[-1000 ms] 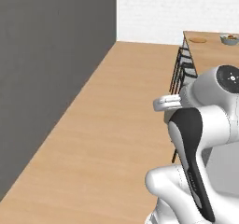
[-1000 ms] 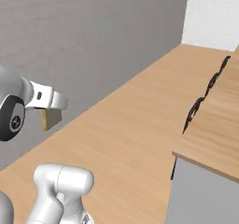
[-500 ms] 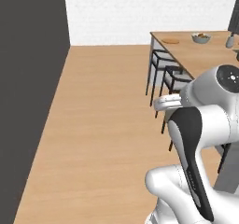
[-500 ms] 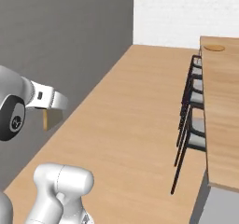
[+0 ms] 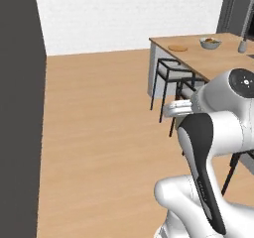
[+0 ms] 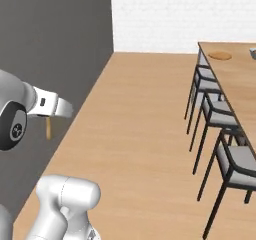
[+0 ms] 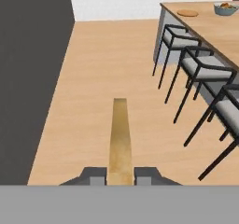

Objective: Start the toaster. Once the lever pops up, take the bread to the plate on the dining counter.

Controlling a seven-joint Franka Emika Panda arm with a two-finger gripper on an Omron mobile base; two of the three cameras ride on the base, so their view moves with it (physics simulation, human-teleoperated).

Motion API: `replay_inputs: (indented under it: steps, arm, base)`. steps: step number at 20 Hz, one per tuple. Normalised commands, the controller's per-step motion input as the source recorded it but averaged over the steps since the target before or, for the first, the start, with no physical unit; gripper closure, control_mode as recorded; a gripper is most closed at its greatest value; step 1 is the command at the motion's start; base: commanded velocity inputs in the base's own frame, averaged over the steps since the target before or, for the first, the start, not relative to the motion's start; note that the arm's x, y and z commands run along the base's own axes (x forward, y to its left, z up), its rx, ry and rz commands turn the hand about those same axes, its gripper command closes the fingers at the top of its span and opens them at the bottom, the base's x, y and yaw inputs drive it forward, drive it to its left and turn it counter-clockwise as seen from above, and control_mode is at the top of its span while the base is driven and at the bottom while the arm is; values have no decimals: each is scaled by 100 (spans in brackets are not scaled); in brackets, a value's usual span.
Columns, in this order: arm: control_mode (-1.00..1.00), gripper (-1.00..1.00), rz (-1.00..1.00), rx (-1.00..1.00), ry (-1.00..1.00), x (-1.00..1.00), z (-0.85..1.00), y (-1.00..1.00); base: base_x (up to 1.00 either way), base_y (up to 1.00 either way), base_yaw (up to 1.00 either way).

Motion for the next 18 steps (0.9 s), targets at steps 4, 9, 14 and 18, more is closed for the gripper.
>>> replay_inputs:
  steps: [4, 9, 14, 18]
  arm:
    - [100, 100, 0, 0, 0, 0, 0, 0]
    - [100, 100, 0, 0, 0, 0, 0, 0]
    - [100, 100, 0, 0, 0, 0, 0, 0]
    - [100, 100, 0, 0, 0, 0, 0, 0]
  base:
    - [100, 68, -42]
    - [100, 70, -50]
    - [100, 68, -54]
    - [100, 66, -49]
